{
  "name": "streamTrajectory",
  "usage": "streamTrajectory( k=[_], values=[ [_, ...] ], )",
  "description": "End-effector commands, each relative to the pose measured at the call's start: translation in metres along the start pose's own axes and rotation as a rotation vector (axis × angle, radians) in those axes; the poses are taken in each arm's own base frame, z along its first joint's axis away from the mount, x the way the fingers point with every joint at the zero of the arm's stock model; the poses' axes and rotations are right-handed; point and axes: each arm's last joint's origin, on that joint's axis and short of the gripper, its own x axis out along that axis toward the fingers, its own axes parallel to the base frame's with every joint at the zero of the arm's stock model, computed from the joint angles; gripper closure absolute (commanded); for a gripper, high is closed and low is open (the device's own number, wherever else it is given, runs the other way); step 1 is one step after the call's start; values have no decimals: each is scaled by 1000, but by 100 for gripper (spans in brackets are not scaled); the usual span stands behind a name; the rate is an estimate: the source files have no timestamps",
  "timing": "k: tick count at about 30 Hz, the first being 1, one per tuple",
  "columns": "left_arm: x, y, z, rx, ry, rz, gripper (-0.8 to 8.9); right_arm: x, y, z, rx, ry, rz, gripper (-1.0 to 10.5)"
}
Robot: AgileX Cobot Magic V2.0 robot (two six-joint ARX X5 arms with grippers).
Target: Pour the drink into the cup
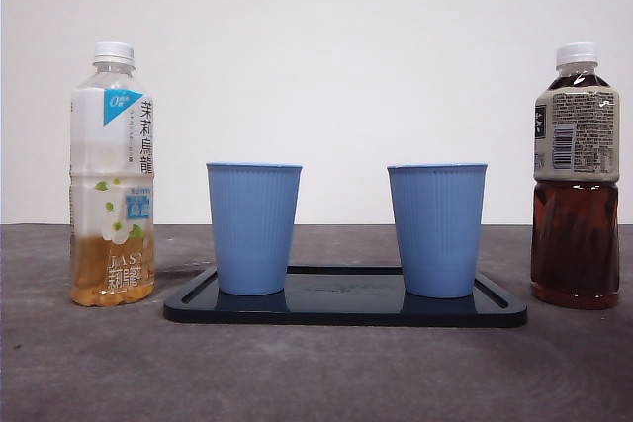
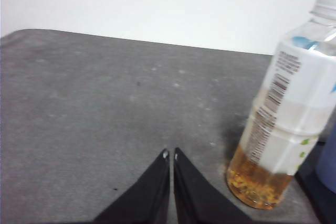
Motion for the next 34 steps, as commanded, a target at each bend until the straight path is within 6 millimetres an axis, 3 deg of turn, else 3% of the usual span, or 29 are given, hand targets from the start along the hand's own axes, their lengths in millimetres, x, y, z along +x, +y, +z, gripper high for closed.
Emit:
streamTrajectory(
  k=[1, 8, 16, 26, 30, 34],
  values=[
    [0, -2, 4, -42, -6, -25, 804, -1, 2, 4, 104, -12, 45, 935],
    [-10, -11, 46, -148, -93, -71, 803, -17, 10, 44, 194, -108, 93, 935],
    [-24, -22, 132, -212, -111, -98, 804, -47, 25, 113, 229, -130, 178, 935],
    [-14, -41, 229, -165, 25, -281, 804, -67, 45, 195, 153, 8, 400, 935],
    [-10, -53, 256, -123, 94, -429, 803, -68, 51, 221, 85, 91, 477, 935],
    [-7, -63, 270, -84, 148, -541, 804, -66, 58, 239, 19, 139, 543, 935]
  ],
)
